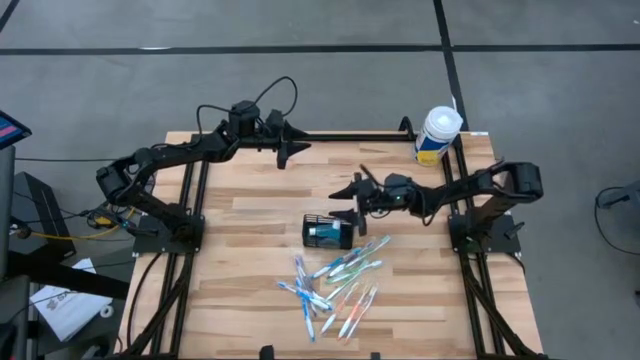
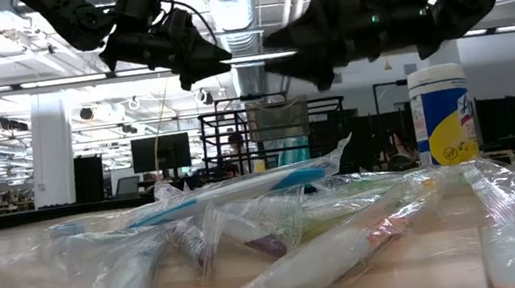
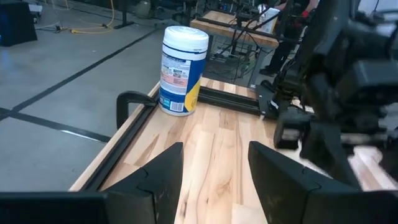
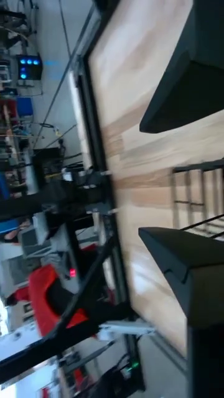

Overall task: Pick & Place toothbrushing station
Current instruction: Put the green toothbrush into the black wire organizer

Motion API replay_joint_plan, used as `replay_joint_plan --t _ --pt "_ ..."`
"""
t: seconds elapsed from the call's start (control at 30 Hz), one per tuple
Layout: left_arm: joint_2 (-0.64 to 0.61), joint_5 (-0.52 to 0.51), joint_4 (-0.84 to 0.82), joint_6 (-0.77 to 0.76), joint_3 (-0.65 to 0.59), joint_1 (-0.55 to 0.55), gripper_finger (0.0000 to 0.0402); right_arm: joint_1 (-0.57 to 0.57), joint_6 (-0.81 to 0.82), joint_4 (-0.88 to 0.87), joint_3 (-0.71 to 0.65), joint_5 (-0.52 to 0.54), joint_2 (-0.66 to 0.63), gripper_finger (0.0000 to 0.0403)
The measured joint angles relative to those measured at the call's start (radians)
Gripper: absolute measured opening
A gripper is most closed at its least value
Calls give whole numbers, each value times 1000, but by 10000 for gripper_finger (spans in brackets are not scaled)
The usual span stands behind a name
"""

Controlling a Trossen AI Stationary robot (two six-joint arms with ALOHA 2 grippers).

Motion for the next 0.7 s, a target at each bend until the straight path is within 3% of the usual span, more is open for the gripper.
replay_joint_plan --t 0.13,0.37,0.6,0.7 --pt "2 40 122 -38 -1 -37 176 -15 11 -193 56 -17 -137 231" --pt "-4 34 445 -295 12 -73 176 -90 -72 -694 333 64 -337 199" --pt "-14 -7 863 -586 61 -143 162 -169 -71 -1138 649 193 -371 172" --pt "-40 -32 871 -640 64 -147 157 -189 -67 -1283 736 221 -351 161"
